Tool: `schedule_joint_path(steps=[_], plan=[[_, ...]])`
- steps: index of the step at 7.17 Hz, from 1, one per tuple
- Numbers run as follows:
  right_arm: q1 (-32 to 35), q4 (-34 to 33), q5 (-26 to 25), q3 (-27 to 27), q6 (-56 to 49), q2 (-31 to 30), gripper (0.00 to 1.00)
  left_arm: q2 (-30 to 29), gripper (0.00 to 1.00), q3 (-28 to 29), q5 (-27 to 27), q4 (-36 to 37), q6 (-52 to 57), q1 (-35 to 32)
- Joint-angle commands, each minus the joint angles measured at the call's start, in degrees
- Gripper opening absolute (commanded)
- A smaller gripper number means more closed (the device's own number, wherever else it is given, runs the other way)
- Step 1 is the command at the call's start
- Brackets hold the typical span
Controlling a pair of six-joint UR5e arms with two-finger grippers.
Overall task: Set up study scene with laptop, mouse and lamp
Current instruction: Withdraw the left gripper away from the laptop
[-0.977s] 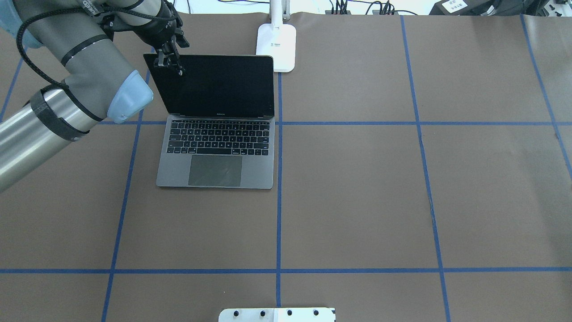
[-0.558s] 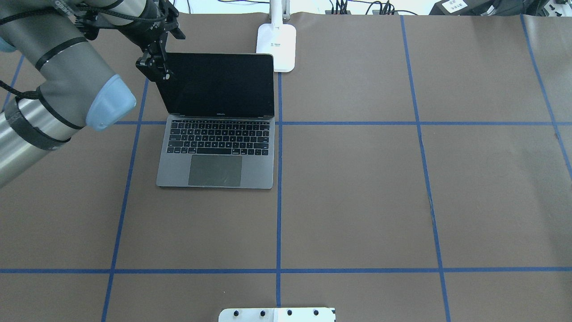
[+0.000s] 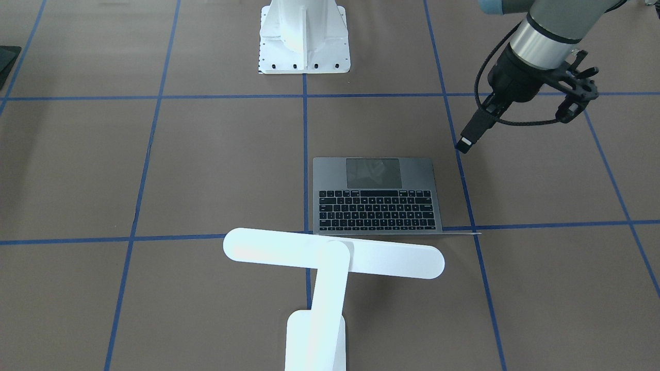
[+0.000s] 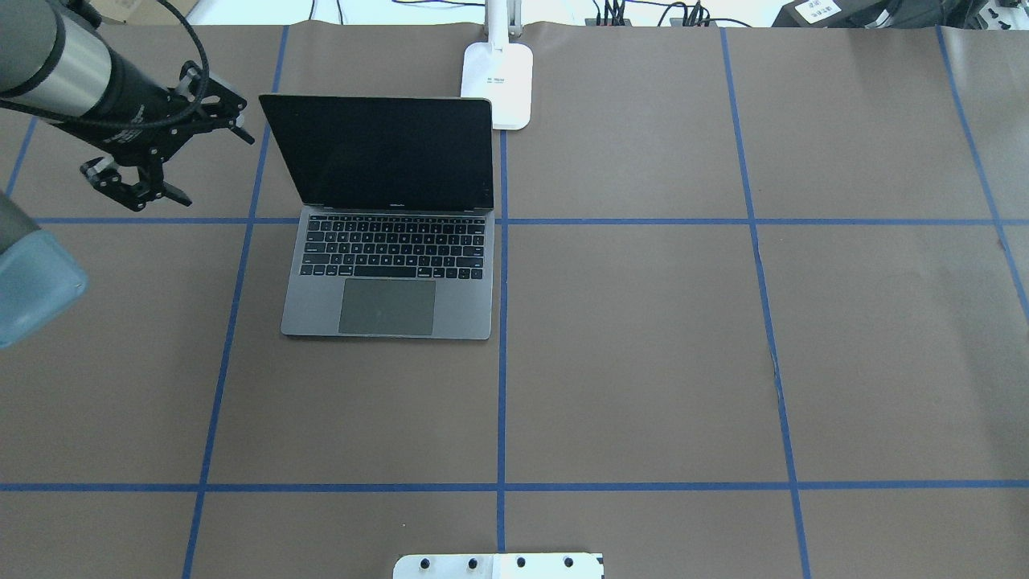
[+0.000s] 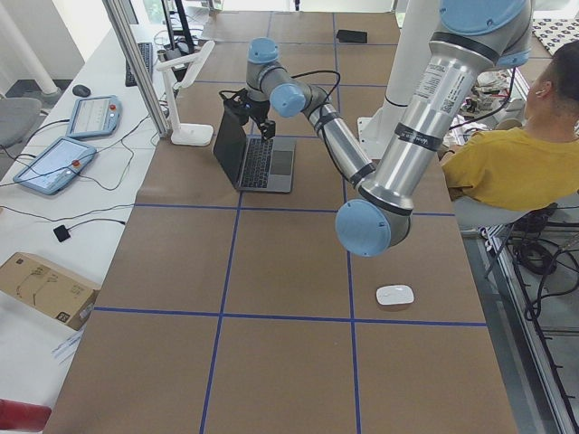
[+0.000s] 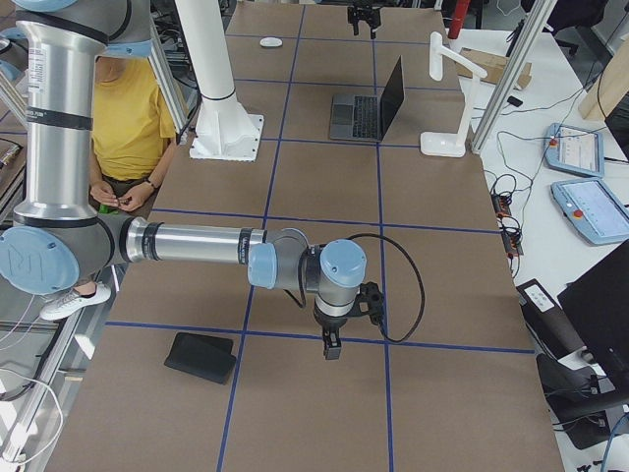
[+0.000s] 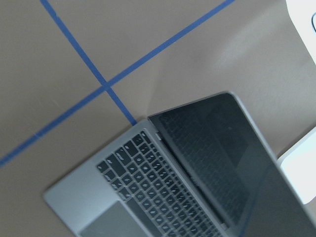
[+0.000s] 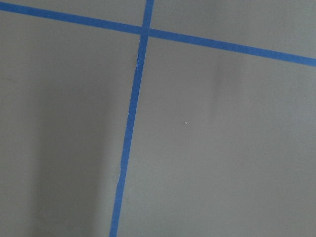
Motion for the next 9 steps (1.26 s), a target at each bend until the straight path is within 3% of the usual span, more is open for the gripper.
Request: schedule_joint_path(steps=[1,3,4,9], plan=[[0.1,0.2,0.0,1.0,-0.1,0.5,1.0,7.5,1.0,-6.0,-4.2,3.7,20.1,-4.7],[0.1,0.1,1.4,3.2,-0.2,0.5,1.0,17.1,1.0,-9.8,-4.2,3.7,41.1,-9.2],[0.1,-0.1,5.4,4.3,-0.4,0.5,1.0,20.8,1.0,-9.9,-4.3,3.7,51.0,-13.3],[1.0,-0.6,6.7,3.7,-0.5,0.3,1.0,28.7,1.0,-6.8,-5.8,3.7,74.7,-21.1]])
